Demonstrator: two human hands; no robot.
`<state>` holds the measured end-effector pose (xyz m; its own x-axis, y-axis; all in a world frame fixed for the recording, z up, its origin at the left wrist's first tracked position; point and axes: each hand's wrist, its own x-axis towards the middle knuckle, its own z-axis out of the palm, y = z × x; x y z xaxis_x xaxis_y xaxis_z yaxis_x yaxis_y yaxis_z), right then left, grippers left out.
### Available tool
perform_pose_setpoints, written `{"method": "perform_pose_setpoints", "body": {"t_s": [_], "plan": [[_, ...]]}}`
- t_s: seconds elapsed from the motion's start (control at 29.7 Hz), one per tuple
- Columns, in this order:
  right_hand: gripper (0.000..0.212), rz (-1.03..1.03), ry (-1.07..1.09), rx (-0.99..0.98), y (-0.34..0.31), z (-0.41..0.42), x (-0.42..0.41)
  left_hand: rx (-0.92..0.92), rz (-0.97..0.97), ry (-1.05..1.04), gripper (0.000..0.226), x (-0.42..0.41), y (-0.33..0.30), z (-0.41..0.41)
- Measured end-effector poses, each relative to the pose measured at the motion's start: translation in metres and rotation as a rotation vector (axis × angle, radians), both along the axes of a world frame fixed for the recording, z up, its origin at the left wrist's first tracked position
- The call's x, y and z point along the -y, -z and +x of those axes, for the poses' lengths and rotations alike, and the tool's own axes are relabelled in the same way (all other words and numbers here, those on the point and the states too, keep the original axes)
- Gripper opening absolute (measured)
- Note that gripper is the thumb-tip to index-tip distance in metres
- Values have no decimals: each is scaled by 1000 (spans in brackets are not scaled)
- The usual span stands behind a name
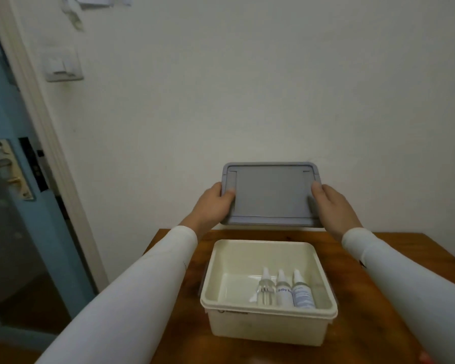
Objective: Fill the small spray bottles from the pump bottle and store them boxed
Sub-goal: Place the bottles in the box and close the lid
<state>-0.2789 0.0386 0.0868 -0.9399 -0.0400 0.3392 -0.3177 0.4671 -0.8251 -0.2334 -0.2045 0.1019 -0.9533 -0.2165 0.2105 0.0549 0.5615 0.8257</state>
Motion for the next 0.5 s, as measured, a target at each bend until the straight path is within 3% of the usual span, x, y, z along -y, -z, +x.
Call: {"method": "perform_pose_setpoints", "body": {"t_s": [0.1,0.24,0.37,0.5], "plan": [[51,-19,-22,12,2,23,1,-24,102,-62,31,-2,5,24],[79,9,-34,98,17,58,2,13,193,-147,30,-7,22,55],[71,27,-57,131,35,82,5,86,231,-166,33,-6,37,74],[76,54,-85,196,45,92,3,155,237,-137,40,-8,48,88]]}}
